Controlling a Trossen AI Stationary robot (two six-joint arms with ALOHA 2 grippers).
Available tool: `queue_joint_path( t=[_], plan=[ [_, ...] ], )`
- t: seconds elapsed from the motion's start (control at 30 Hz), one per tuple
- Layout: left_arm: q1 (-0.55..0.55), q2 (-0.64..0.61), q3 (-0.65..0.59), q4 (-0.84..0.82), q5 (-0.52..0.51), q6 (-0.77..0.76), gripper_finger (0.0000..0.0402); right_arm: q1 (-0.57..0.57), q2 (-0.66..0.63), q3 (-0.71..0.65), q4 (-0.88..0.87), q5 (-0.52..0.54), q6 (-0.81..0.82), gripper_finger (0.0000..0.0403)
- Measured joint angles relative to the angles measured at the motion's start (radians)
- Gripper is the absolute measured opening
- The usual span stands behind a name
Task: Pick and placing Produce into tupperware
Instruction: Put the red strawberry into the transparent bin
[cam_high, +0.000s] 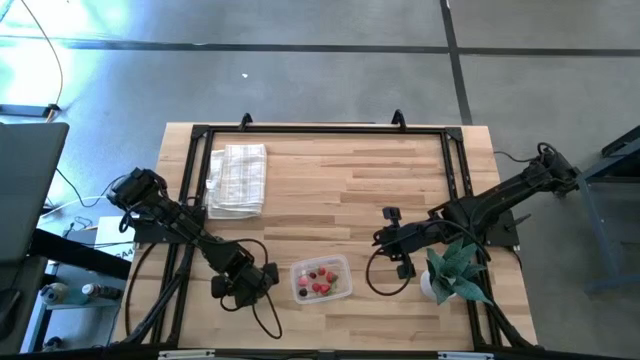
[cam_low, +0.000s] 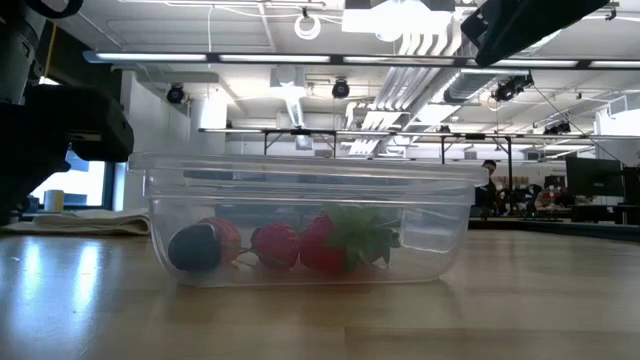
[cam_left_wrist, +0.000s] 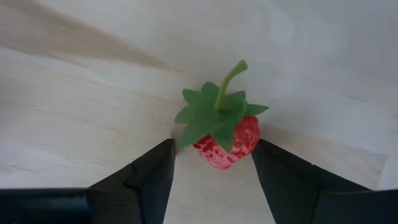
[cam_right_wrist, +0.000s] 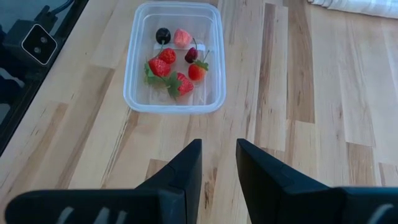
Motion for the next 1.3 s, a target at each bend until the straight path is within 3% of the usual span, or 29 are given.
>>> queue_joint_path(
  t=[0.43,0.63,1.3],
  plan=[
    [-0.007,0.007,0.049,0.028,0.1,0.022,0.0197,0.0,0.0,0.0,0.0,0.0,0.0,0.009],
    [-0.003,0.006,0.063,0.009,0.032,0.065,0.0197,0.0,0.0,0.0,0.0,0.0,0.0,0.009],
    [-0.002,0.061,0.065,0.052,0.045,0.103,0.0197,0.0,0.0,0.0,-0.002,0.0,0.0,0.009]
  ],
)
